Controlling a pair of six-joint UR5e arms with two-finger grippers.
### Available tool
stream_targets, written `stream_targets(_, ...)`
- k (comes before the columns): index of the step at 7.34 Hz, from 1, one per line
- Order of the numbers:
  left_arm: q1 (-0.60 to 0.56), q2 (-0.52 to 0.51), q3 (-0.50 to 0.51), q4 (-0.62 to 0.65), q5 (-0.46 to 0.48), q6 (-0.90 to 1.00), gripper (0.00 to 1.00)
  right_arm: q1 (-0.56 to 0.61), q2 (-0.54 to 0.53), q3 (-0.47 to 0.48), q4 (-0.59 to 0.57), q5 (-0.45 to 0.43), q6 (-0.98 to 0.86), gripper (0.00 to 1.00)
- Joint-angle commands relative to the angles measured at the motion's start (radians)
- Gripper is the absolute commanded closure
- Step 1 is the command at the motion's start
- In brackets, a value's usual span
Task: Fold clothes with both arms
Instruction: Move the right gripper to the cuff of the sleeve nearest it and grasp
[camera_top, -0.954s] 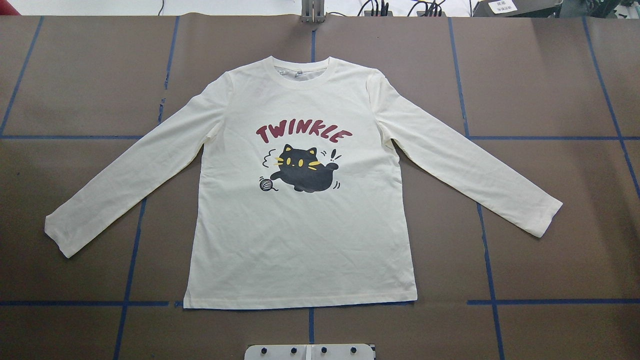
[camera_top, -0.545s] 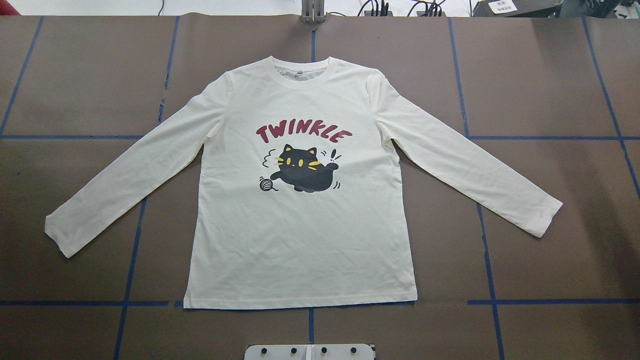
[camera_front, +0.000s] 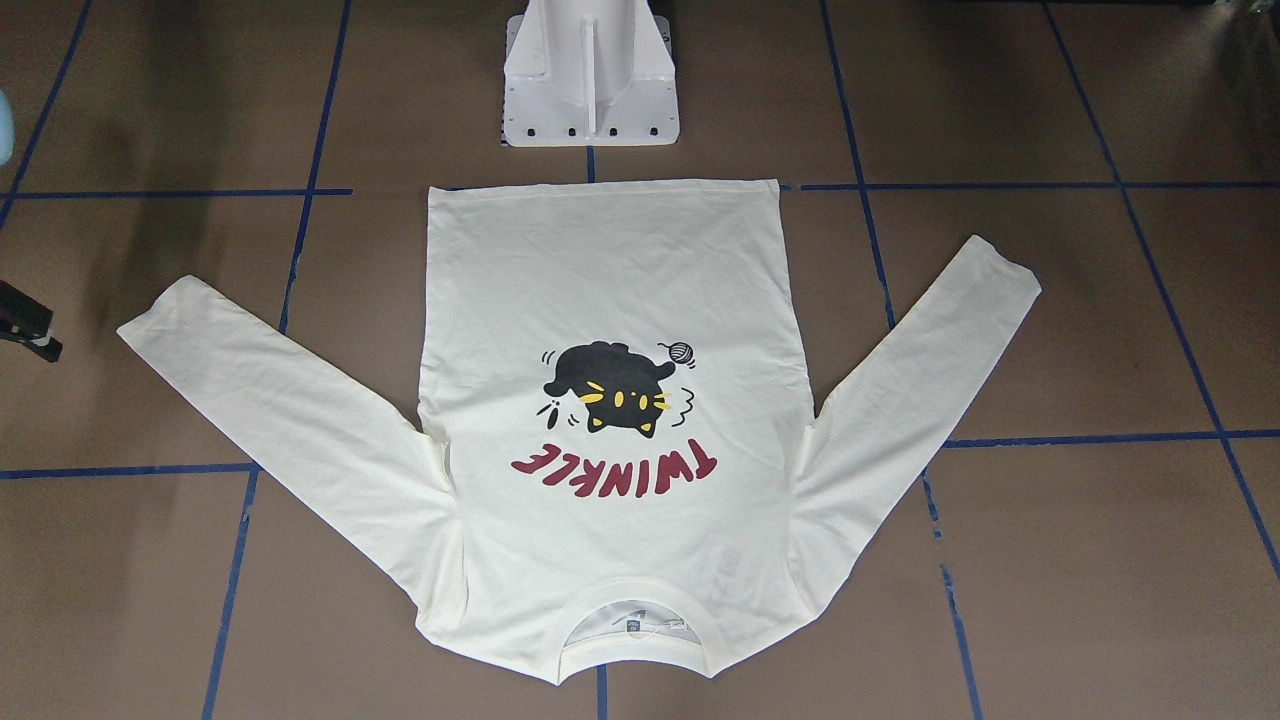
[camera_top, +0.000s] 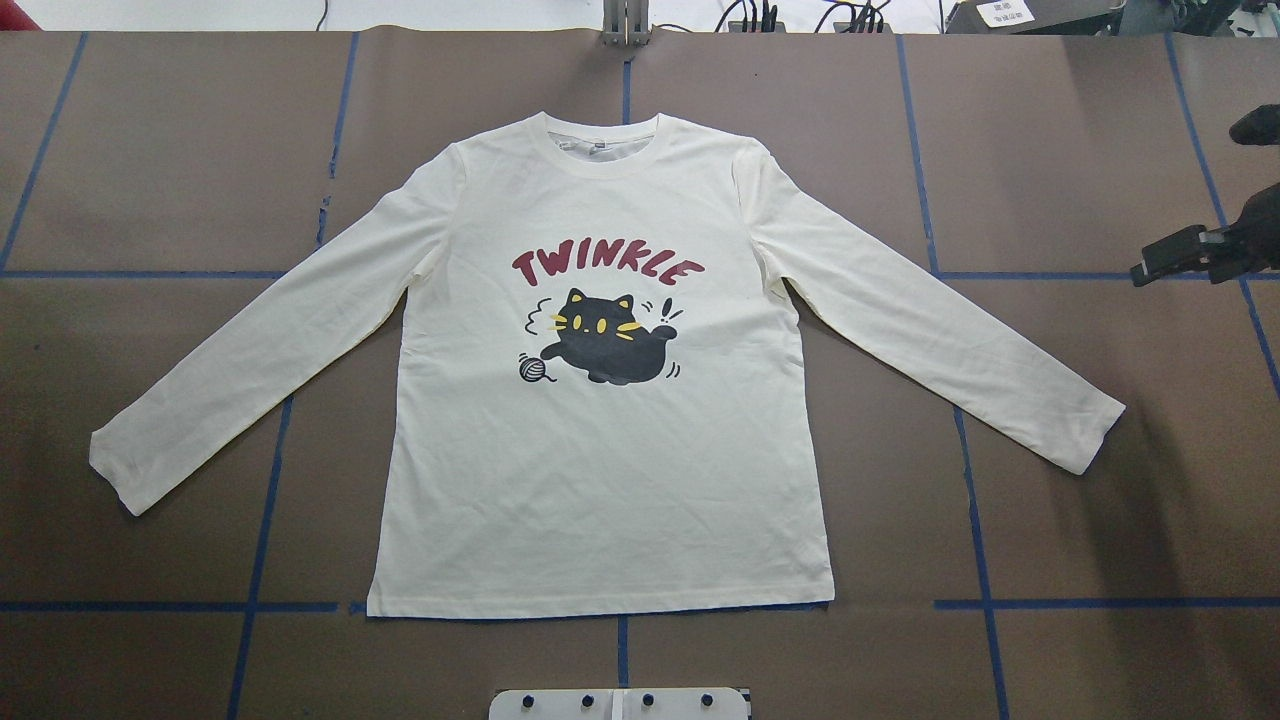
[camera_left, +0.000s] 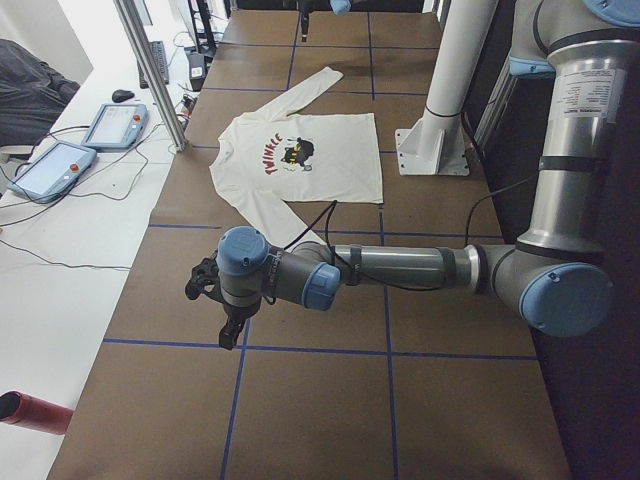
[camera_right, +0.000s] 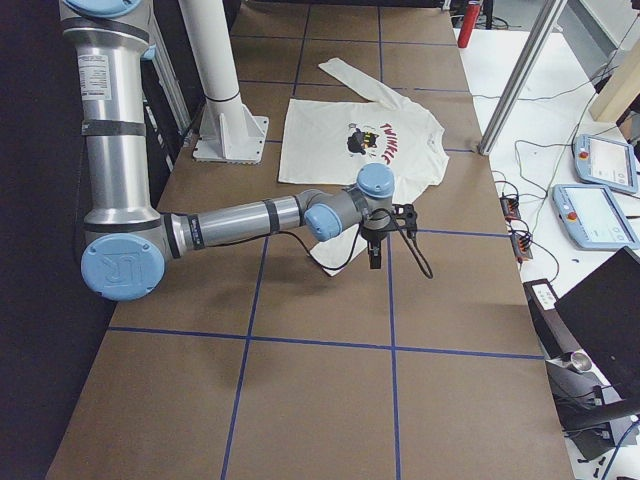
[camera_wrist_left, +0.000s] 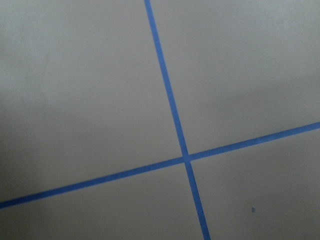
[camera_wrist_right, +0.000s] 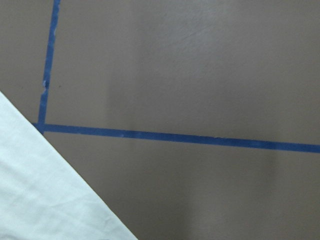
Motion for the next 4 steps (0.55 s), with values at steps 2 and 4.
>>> stream_targets(2,0.005,0.002,-0.001,-0.025,-0.001,0.001,0.00,-0.142,-0.077,0.005,0.156,-0.011,0.199,0.00)
stream_targets(4,0.005,0.004,-0.004,-0.025,-0.003,0.002,0.00,-0.191,-0.106,0.005,0.156,-0.021,0.202,0.00)
